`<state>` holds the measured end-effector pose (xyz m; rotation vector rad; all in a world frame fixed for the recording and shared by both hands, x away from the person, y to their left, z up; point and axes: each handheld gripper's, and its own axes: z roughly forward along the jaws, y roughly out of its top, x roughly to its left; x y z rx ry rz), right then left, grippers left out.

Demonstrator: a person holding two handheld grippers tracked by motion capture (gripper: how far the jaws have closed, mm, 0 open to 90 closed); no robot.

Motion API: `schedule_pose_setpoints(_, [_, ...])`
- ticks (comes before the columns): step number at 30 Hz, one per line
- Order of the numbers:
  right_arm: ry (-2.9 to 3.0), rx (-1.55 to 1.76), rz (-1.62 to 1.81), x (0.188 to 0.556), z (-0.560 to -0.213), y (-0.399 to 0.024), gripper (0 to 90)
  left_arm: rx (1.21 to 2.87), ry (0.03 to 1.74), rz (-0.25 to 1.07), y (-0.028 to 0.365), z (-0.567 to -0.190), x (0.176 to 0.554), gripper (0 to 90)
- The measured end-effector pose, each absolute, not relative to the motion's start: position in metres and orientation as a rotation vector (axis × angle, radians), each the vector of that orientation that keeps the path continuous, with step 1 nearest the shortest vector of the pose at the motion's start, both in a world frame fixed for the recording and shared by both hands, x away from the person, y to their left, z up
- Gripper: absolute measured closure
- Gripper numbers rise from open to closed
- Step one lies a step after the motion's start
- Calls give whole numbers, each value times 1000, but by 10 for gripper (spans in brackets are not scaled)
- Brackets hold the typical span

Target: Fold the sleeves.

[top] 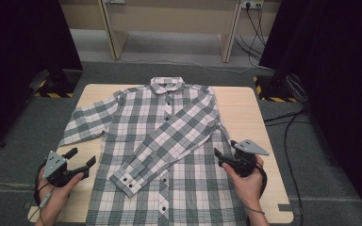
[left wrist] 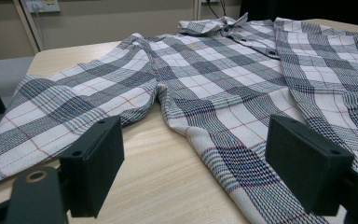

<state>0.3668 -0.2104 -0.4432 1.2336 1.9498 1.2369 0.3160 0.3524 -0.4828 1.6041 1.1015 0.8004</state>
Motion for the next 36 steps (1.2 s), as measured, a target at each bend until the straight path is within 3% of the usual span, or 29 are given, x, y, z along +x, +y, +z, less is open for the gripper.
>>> schedule_pose_setpoints(11, [1779, 1348, 1197, 363, -461, -263, 261, 1611, 1099, 802, 351, -483, 316, 183])
schedule_pose_setpoints(26, [1709, 1409, 1206, 362, -472, -279, 276, 1547, 1121, 760, 356, -483, 316, 190])
schedule_pose_setpoints(31, [1707, 1423, 1212, 362, -473, -280, 276, 1500, 1146, 769, 365, -471, 330, 191])
schedule_pose_setpoints(36, [1710, 1419, 1216, 362, -473, -280, 288, 1556, 1248, 760, 377, -455, 368, 191])
